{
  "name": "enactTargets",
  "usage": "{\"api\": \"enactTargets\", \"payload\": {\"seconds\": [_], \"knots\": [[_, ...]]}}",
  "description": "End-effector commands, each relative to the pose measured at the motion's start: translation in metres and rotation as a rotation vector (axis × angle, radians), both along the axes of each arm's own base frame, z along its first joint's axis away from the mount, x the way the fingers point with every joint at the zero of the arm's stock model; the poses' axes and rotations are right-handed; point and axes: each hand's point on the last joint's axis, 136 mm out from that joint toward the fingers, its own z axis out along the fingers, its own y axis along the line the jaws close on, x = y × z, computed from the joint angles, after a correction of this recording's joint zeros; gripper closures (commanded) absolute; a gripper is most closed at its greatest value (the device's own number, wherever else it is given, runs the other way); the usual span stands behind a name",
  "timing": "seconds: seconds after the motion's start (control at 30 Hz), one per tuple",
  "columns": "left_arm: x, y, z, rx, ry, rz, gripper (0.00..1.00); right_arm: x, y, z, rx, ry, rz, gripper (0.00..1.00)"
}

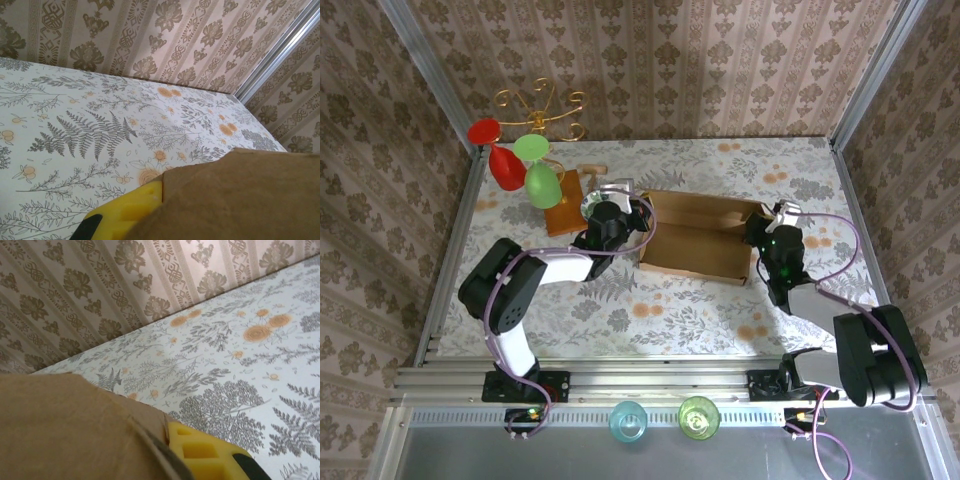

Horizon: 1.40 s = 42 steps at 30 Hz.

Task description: Fold the paper box

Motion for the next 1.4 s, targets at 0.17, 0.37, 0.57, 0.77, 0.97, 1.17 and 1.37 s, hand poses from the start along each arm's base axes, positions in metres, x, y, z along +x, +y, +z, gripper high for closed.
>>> {"api": "enactTargets", "payload": {"seconds": [0.17, 0.37, 0.57, 0.77, 0.97, 1.17, 1.37], "knots": [[-0.016, 0.005, -0.017, 0.072, 0.017, 0.040, 1.00, -0.019, -0.017, -0.003, 0.009, 0.099, -0.101, 0.80], [-0.023, 0.008, -0.029, 0.120, 0.006, 0.081, 1.00, -0.025, -0.016, -0.010, 0.073, 0.125, -0.105, 0.78], [-0.032, 0.002, -0.035, 0.158, -0.021, 0.089, 1.00, -0.025, -0.010, -0.013, 0.101, 0.159, -0.082, 0.74], [-0.040, 0.005, -0.049, 0.186, -0.024, 0.112, 1.00, -0.035, -0.011, -0.015, 0.128, 0.199, -0.090, 0.68], [-0.045, 0.008, -0.060, 0.205, -0.011, 0.134, 1.00, -0.041, -0.011, -0.021, 0.187, 0.224, -0.108, 0.67], [-0.044, 0.006, -0.060, 0.203, -0.003, 0.134, 1.00, -0.031, 0.002, -0.016, 0.288, 0.266, -0.080, 0.74], [-0.033, -0.005, -0.039, 0.150, -0.007, 0.138, 1.00, -0.018, 0.008, -0.008, 0.384, 0.262, -0.089, 0.80]]}}
